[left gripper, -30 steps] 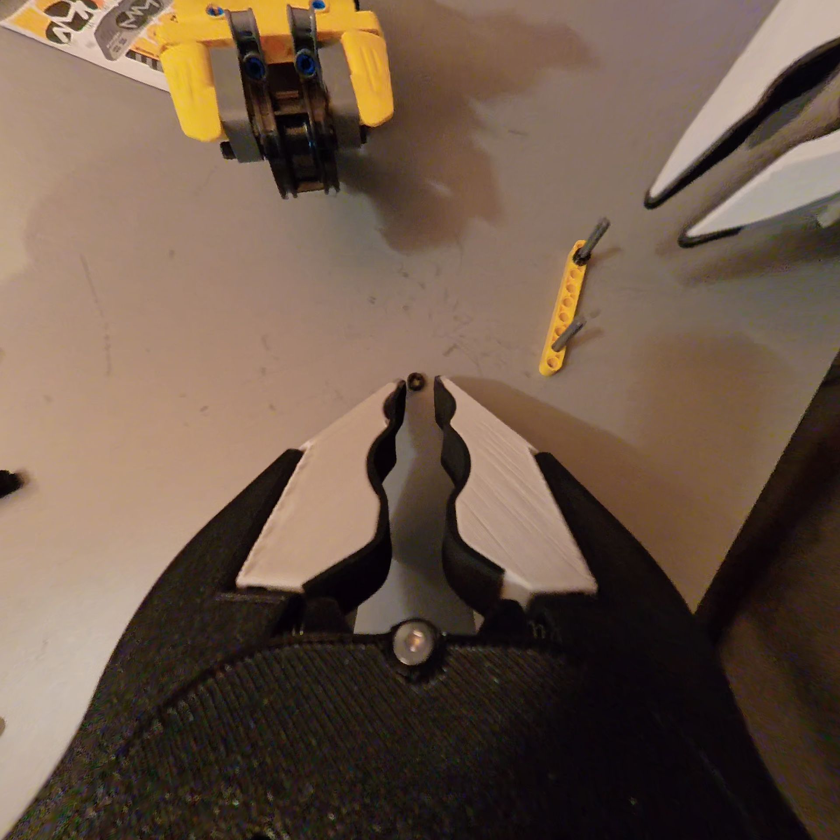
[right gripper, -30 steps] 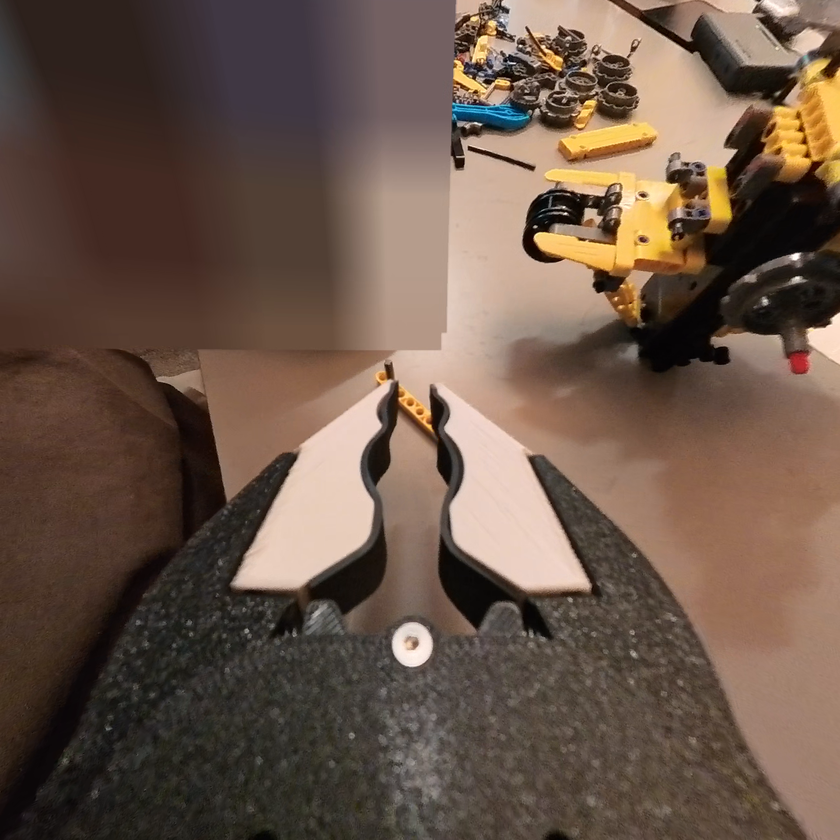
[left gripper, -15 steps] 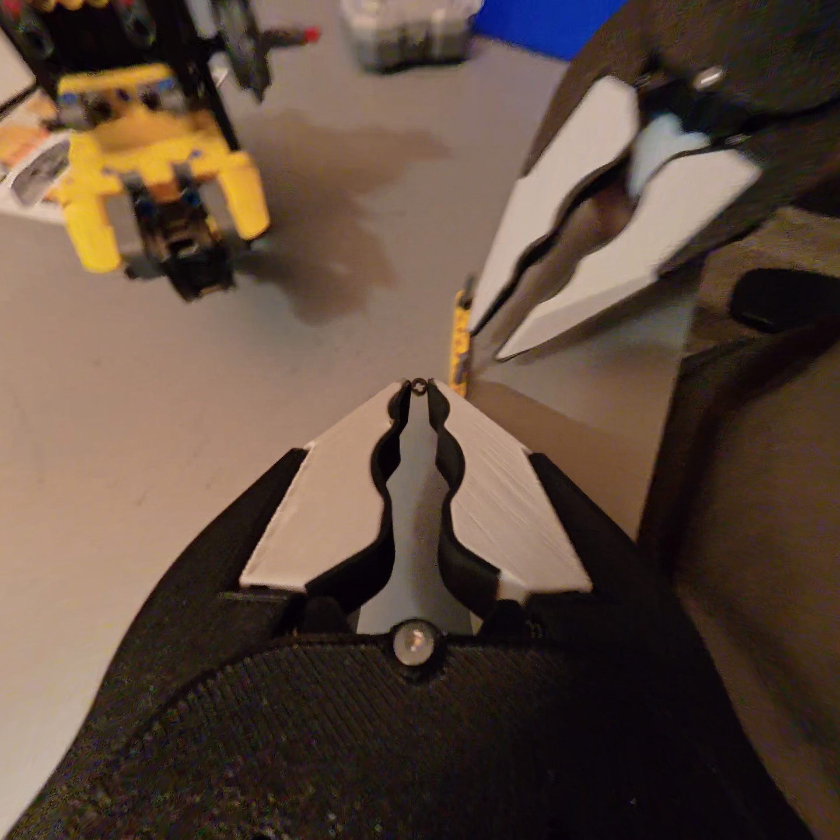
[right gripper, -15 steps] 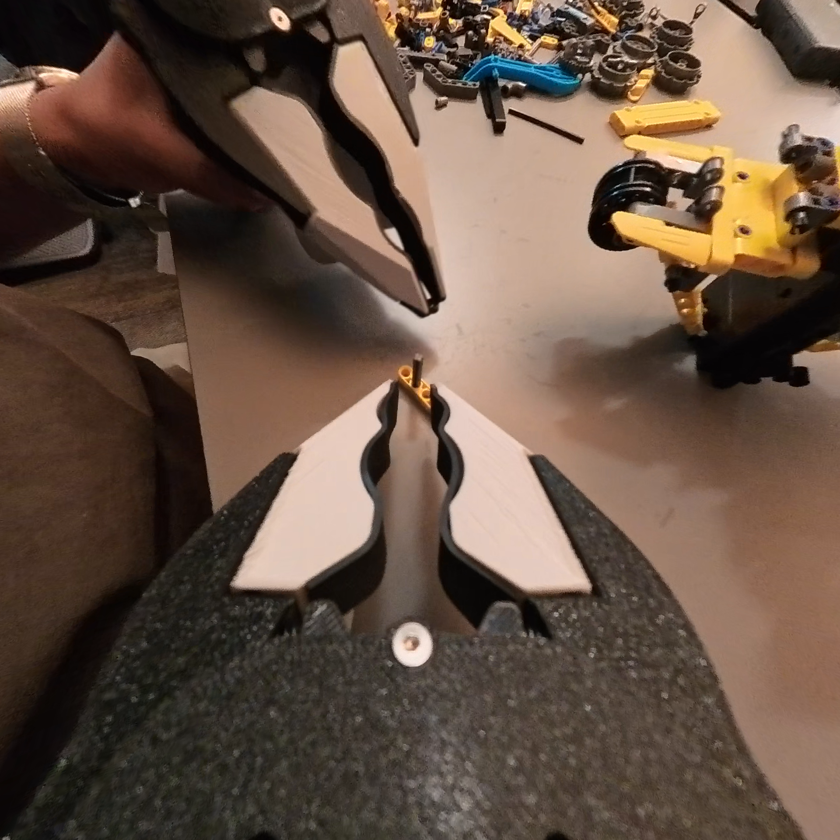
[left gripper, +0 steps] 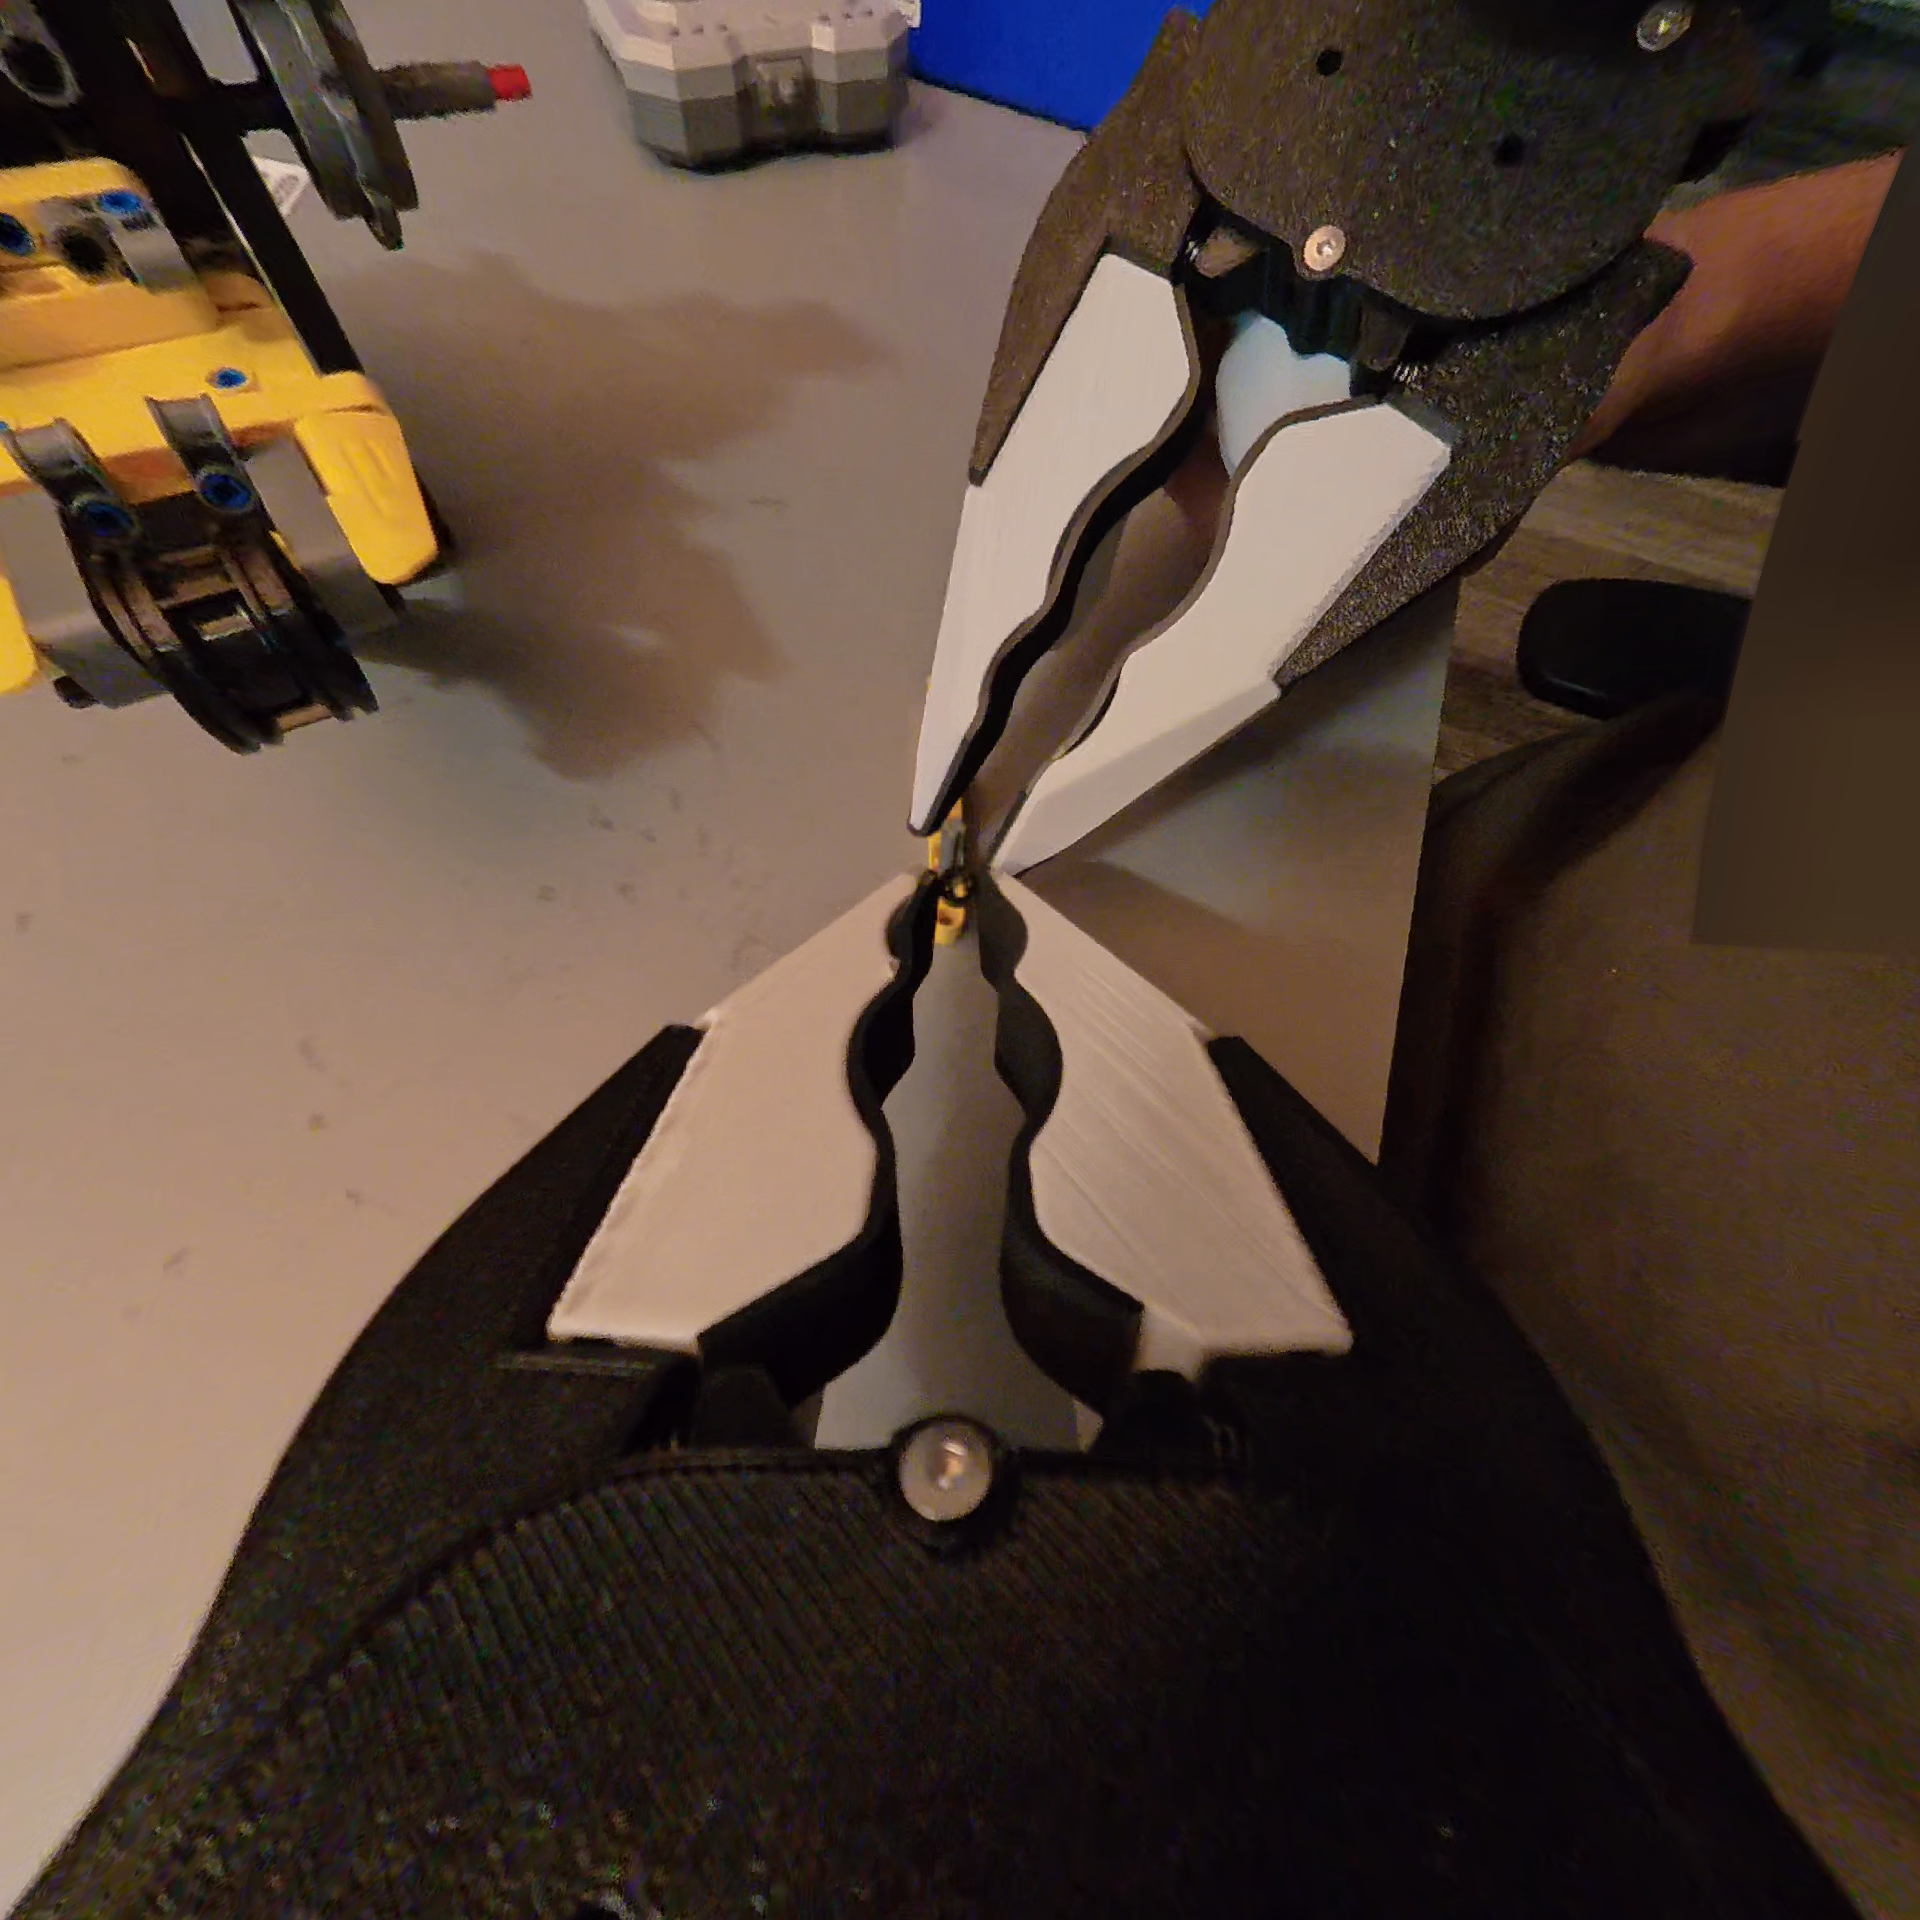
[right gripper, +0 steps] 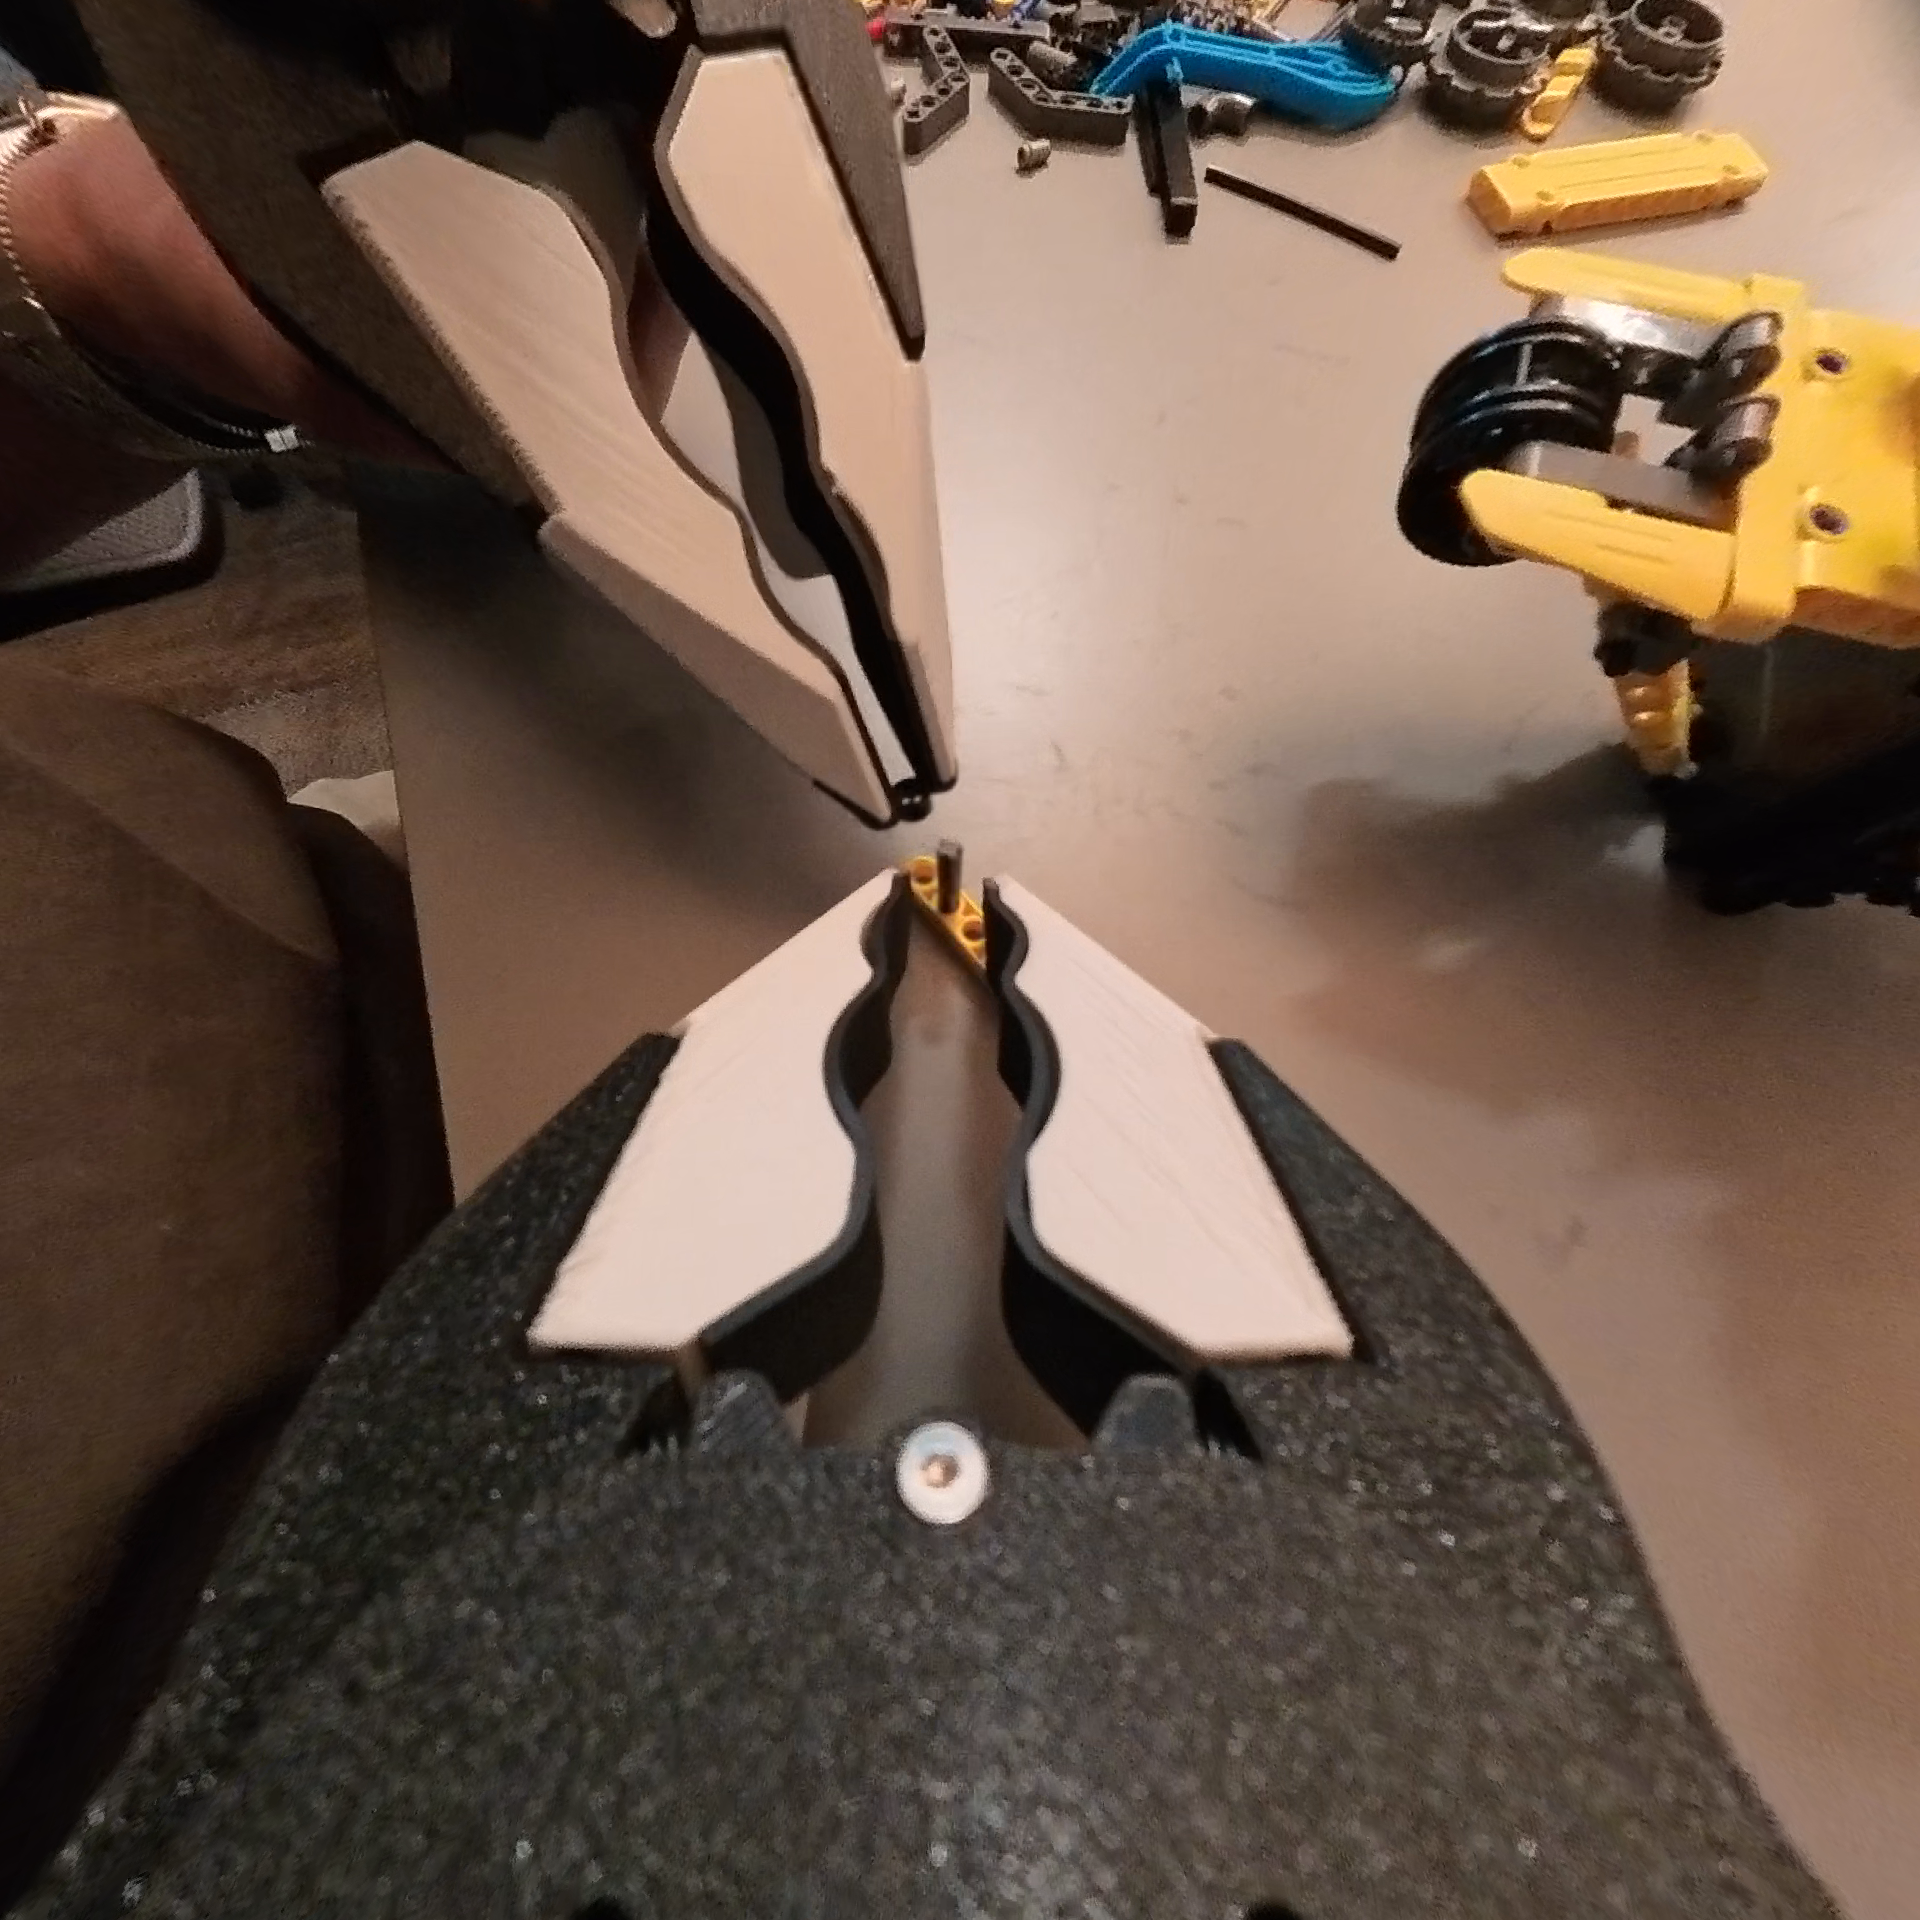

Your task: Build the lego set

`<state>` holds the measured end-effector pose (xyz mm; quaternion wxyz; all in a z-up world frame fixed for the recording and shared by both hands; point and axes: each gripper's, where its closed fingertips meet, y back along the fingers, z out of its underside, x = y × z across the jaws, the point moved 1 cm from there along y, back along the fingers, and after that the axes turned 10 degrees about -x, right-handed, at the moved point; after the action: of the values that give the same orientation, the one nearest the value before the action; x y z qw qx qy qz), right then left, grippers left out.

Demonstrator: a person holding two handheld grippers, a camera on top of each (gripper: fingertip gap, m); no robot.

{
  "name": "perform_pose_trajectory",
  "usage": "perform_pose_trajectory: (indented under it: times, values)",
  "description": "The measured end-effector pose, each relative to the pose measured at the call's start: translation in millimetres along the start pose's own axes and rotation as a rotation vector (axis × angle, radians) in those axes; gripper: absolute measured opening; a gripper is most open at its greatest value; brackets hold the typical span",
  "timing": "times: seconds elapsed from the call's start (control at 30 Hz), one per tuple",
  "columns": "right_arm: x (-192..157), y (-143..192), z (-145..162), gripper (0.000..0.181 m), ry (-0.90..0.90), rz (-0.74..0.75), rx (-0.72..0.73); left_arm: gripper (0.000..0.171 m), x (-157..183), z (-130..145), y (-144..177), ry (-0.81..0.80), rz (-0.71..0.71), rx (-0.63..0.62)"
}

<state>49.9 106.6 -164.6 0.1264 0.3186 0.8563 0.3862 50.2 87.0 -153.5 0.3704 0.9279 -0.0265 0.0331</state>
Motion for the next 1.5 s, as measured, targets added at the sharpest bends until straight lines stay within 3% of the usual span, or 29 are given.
perform_pose_trajectory:
  times: [0.3,0.77,1.1,1.5]
  values:
    - [2.6,-4.7,1.9,0.006,0.053,0.069,-0.035,0.005,-0.9,12.8,-14.7,-0.02,-0.051,-0.126]
    - [1.5,-3.9,2.5,0.003,0.029,-0.003,-0.03,0.005,-3.3,12.9,-15.3,-0.003,-0.055,-0.13]
    - [2.3,-3.4,3.4,0.003,0.027,0.001,-0.03,0.005,2.3,-11.3,-1.7,0.044,0.034,0.048]
    - [2.3,-3.4,3.7,0.003,0.027,0.002,-0.03,0.006,-1.8,-10.9,-7.6,0.017,-0.003,0.007]
